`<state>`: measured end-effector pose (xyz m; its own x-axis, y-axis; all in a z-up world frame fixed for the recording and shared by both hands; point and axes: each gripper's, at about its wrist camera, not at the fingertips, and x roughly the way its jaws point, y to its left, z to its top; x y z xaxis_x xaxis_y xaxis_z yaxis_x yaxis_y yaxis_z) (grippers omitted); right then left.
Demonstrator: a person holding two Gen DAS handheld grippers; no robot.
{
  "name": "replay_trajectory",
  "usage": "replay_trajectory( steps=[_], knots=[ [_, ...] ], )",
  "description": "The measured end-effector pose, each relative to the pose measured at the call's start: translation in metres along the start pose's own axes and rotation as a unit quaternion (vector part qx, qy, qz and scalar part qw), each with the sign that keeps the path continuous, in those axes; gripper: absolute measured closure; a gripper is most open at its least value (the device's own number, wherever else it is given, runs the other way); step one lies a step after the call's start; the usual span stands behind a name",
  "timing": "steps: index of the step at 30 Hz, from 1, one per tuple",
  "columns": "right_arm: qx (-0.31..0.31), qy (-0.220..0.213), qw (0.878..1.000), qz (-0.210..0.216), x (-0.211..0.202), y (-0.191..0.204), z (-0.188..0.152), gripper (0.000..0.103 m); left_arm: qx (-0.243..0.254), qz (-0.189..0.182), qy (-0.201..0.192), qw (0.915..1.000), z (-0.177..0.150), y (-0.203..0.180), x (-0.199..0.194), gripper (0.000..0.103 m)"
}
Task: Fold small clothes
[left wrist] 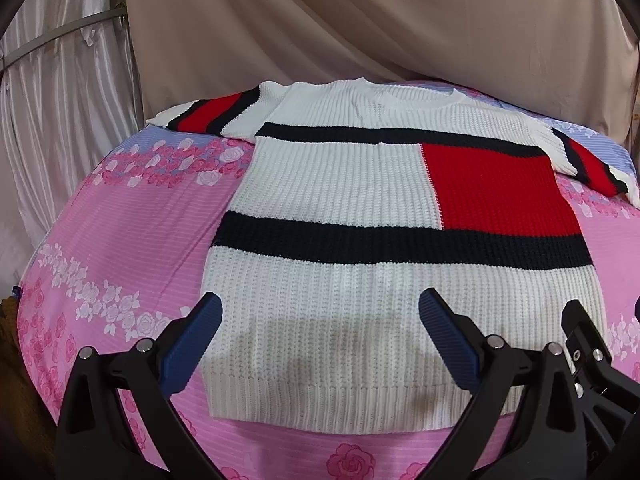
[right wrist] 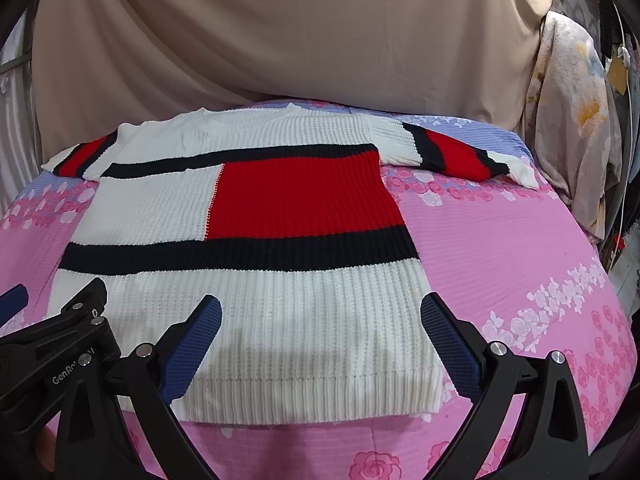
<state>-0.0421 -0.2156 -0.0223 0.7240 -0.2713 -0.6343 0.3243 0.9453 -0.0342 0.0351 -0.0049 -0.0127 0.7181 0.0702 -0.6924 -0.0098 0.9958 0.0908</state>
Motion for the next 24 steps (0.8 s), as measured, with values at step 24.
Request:
replay_trajectory(
  steps=[24],
  knots=[
    [0.096, 0.059, 0.993, 0.022, 0.083, -0.094, 0.034, 0.005, -0.012, -0.026, 0.039, 0.9988, 0.027, -0.002, 0.04, 0.005]
  ],
)
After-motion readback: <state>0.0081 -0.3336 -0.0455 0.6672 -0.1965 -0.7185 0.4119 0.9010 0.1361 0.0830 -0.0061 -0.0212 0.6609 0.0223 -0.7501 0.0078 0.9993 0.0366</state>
